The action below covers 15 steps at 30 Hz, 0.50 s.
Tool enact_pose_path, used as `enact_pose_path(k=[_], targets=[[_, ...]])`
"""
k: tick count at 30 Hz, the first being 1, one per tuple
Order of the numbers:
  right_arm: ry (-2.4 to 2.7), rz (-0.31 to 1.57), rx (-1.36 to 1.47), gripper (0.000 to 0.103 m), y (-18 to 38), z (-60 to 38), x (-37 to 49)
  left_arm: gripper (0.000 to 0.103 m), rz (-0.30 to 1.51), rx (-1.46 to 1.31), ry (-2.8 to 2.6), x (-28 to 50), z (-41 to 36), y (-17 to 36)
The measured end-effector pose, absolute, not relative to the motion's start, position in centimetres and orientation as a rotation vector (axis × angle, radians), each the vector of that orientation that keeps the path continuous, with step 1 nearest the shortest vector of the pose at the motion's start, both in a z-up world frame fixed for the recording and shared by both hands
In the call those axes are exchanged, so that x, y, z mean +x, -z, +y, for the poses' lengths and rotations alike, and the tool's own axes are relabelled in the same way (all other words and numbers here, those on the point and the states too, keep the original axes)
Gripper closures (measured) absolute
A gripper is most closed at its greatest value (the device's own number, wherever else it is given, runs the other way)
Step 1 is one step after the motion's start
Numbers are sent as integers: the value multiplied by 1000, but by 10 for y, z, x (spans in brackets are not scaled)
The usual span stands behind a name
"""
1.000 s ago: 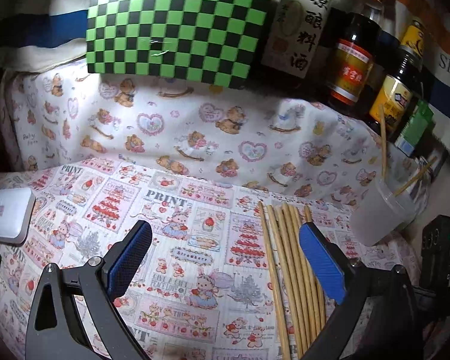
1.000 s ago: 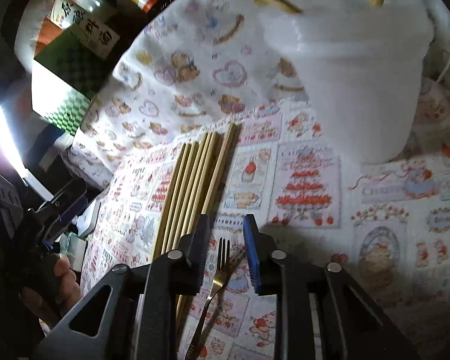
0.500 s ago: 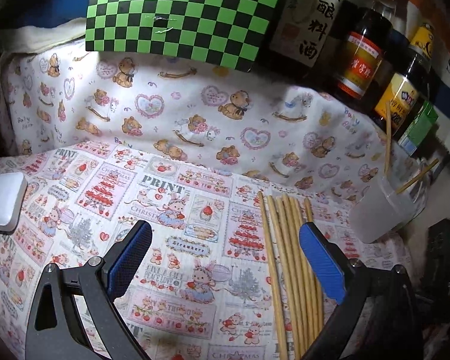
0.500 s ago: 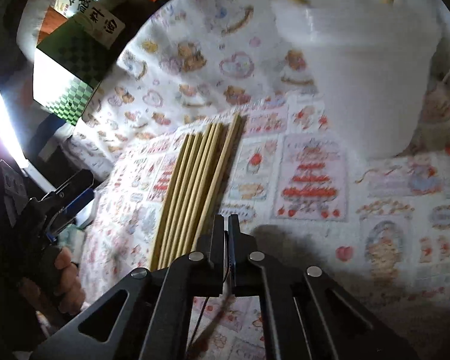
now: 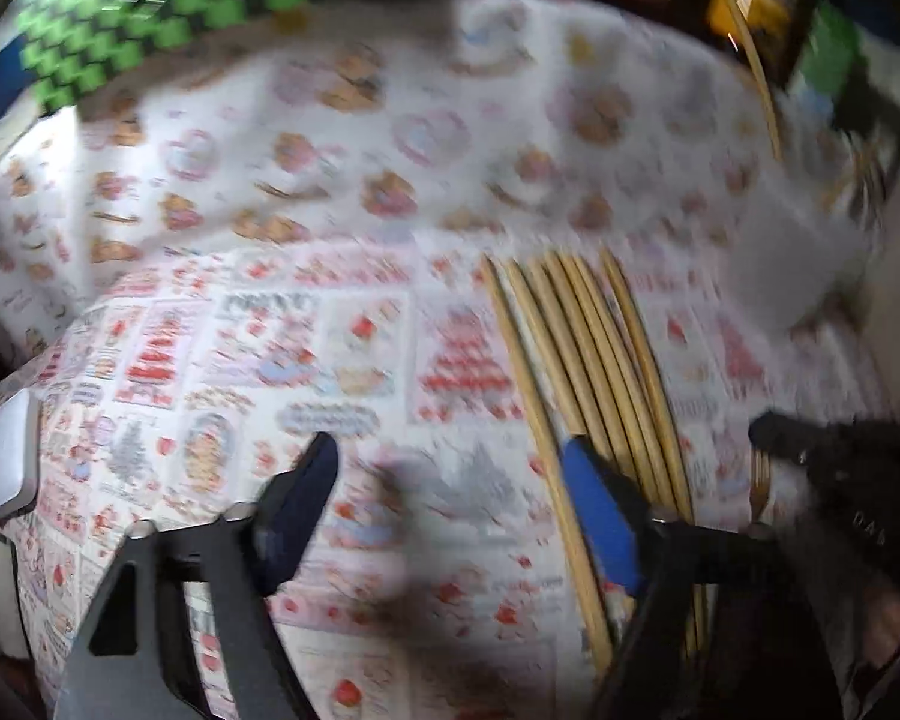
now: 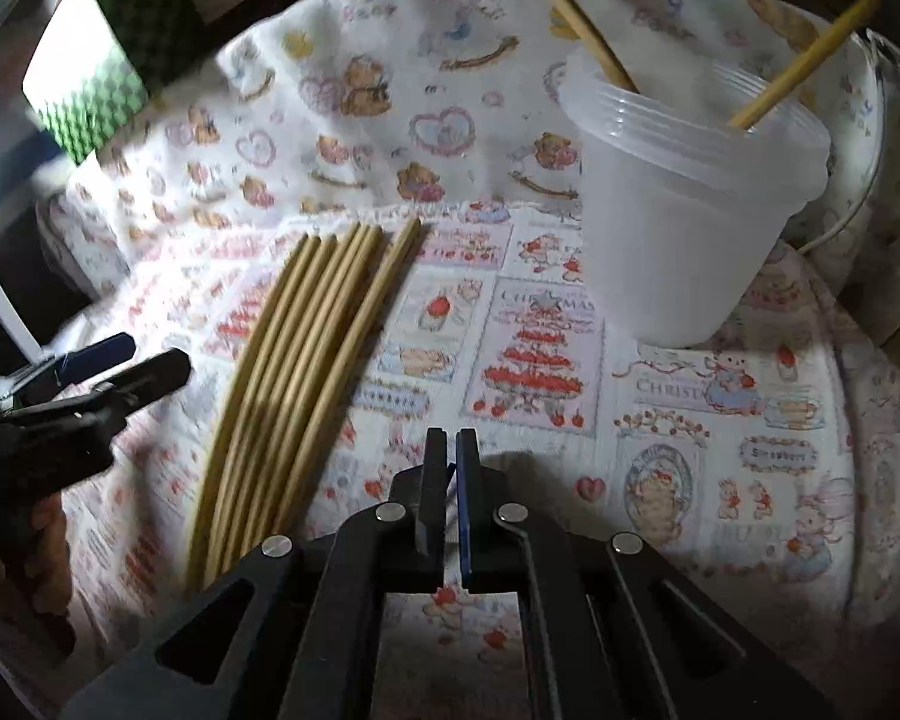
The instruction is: Organize utensils
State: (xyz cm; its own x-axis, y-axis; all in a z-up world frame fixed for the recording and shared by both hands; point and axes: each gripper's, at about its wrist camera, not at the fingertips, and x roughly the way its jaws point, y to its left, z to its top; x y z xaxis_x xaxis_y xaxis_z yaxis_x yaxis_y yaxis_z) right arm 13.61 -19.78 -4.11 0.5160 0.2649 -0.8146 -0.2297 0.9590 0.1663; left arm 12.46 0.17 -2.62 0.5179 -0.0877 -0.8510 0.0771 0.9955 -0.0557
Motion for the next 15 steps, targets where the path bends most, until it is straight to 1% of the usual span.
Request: enact_pose_path(k=[2, 7, 13, 15], targets=[[-300, 989, 7, 100, 40, -194, 132, 49, 1053, -14, 126, 123, -4, 32], [-301, 995, -6, 100, 40, -191, 128, 57, 1087, -38, 161, 121, -8, 36], [-319, 1006, 26, 100, 42, -189, 131, 57, 1084, -6, 154, 118, -12, 35], [-331, 1009, 31, 100, 42, -188, 130, 53, 1077, 0, 146, 118, -19, 37]])
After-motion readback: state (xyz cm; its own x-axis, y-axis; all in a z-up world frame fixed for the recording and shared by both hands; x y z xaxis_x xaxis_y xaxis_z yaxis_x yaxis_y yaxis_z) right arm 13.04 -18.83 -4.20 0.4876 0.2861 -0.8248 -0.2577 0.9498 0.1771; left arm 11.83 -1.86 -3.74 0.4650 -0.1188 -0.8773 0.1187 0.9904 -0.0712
